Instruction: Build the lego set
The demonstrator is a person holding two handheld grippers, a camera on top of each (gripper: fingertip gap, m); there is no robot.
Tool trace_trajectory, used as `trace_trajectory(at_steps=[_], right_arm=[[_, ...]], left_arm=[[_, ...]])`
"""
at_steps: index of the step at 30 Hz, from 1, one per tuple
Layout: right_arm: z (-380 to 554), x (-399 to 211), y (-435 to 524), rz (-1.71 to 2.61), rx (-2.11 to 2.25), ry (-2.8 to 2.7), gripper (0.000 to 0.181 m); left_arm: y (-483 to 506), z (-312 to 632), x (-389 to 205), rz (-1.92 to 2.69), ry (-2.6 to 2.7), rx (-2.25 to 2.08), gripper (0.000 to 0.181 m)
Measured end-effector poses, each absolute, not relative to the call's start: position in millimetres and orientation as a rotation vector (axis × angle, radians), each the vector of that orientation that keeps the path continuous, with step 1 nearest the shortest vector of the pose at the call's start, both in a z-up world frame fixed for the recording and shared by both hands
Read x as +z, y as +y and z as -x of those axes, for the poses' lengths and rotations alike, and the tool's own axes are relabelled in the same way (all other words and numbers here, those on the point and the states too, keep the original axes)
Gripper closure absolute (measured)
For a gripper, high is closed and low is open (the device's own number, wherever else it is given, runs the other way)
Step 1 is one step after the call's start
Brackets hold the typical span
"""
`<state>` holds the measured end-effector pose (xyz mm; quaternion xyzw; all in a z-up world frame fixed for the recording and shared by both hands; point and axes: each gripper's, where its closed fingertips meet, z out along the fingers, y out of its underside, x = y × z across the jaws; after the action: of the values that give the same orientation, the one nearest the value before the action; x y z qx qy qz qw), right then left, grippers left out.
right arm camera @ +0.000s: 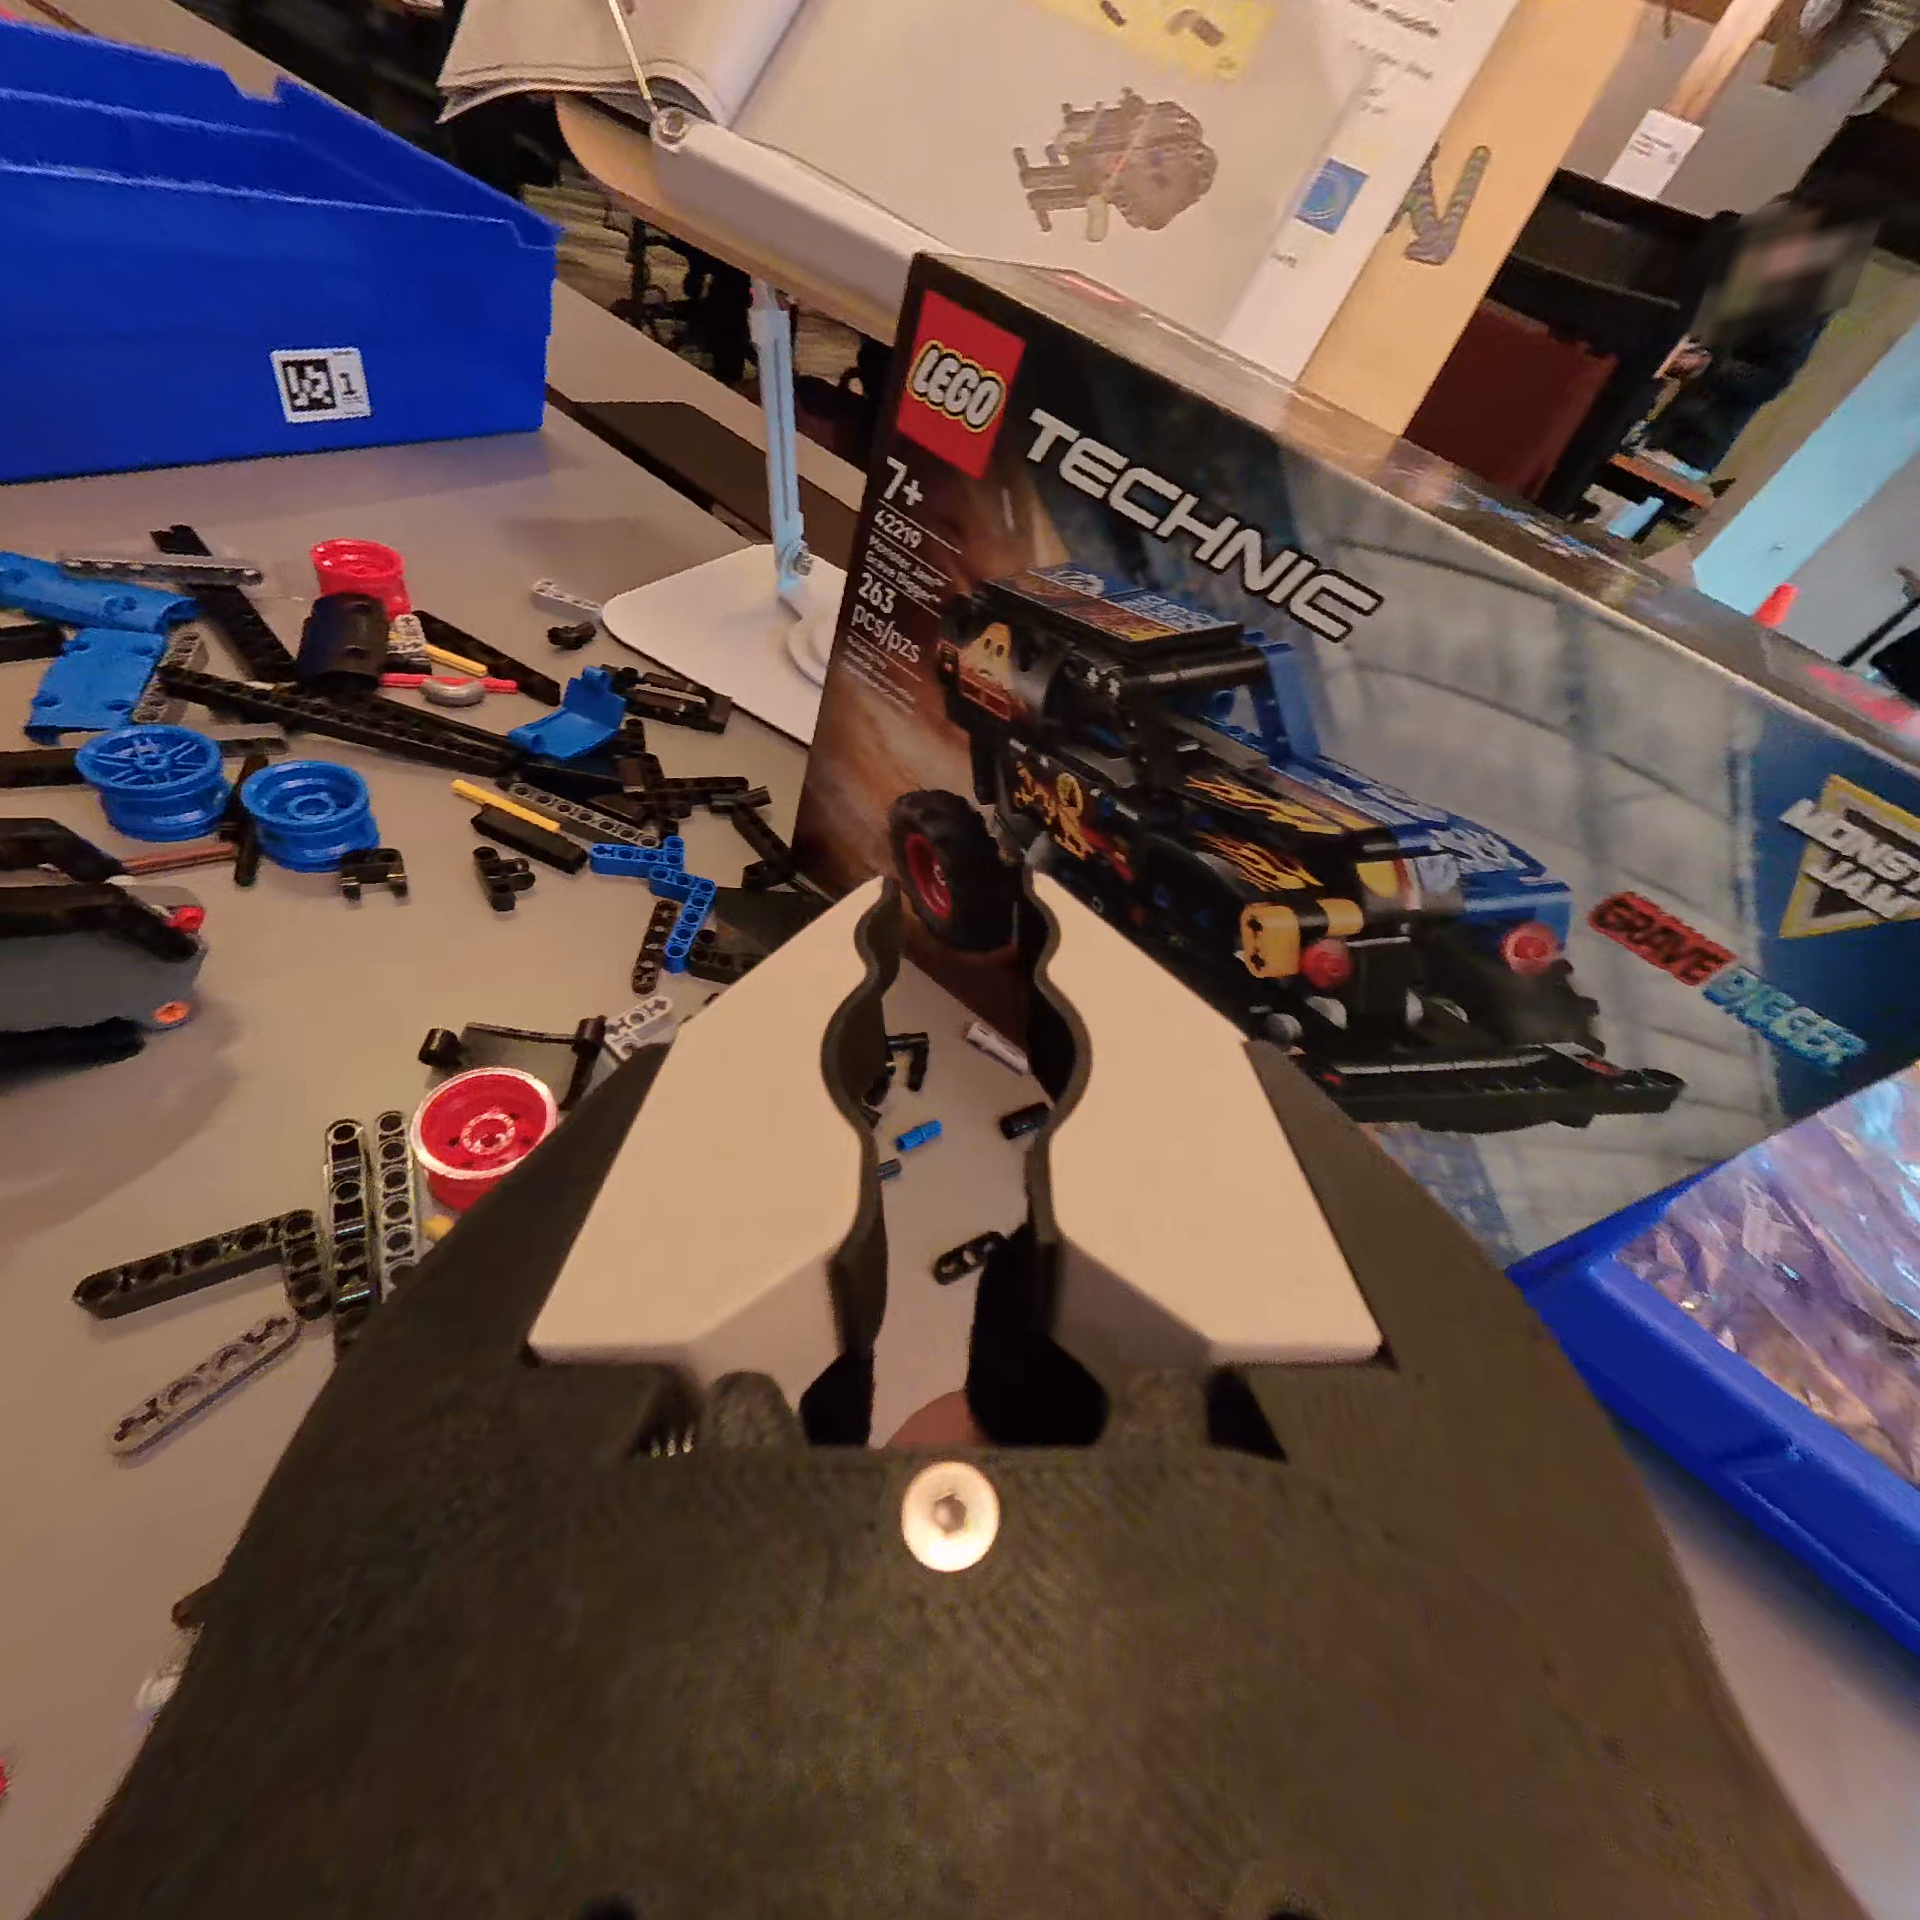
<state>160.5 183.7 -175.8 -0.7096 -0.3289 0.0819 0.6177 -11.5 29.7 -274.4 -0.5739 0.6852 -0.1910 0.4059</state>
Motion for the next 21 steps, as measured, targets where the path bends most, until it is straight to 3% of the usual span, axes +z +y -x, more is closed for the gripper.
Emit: trace_trajectory(at_steps=[12,18,21], right_arm=[[-201.5,-165.7,191.3,1.641,0.157,-0.578,0.166],[-192.0,-174.9,192.2,1.652,0.13,-0.64,0.166],[-187.3,-179.4,192.0,1.658,0.111,-0.675,0.166]], left_arm=[[58.6,44.2,-262.8,1.53,1.625,-0.354,0.145],[140.5,91.0,-227.8,1.729,1.284,-0.23,0.161],[181.1,97.2,-237.7,1.834,1.261,-0.195,0.162]])
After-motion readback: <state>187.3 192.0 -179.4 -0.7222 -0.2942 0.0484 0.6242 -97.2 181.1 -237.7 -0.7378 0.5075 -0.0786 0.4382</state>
